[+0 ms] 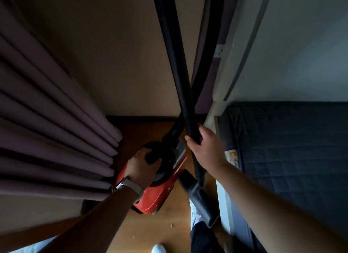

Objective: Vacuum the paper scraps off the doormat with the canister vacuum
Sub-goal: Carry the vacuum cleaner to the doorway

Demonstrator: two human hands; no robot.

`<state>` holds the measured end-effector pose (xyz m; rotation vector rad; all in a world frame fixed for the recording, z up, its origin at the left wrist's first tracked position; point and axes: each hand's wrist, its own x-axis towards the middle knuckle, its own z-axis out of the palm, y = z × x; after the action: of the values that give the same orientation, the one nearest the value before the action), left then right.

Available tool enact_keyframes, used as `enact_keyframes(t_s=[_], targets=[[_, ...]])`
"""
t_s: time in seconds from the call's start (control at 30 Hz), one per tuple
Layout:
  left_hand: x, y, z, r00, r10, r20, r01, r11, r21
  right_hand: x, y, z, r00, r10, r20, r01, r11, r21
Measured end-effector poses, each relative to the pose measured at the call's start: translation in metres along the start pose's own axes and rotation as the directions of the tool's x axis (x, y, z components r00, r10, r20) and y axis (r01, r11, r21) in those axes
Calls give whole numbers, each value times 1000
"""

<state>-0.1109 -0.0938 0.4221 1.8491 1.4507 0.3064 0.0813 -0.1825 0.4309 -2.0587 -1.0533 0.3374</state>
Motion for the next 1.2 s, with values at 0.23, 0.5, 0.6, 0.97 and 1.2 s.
enact_keyframes(t_s=[0.23,0.5,0.6,0.97,1.2], targets=[[-78,61,-98,988,154,18,-155,988,27,-69,-93,-89,994,74,-81,-70,996,45],[-164,104,-161,964,260,50,-260,966,1,-167,-163,-177,959,147,-244,-145,989,27],[-194,116,-170,943,326,69,-327,945,10,-201,-176,-204,937,167,-306,-173,985,7],[-338,151,-149,831,540,135,-545,838,4,-378,-173,-284,863,277,-421,-283,958,52],[-455,167,-110,716,640,280,-657,753,-41,-531,-171,-333,730,346,-589,-386,920,62]])
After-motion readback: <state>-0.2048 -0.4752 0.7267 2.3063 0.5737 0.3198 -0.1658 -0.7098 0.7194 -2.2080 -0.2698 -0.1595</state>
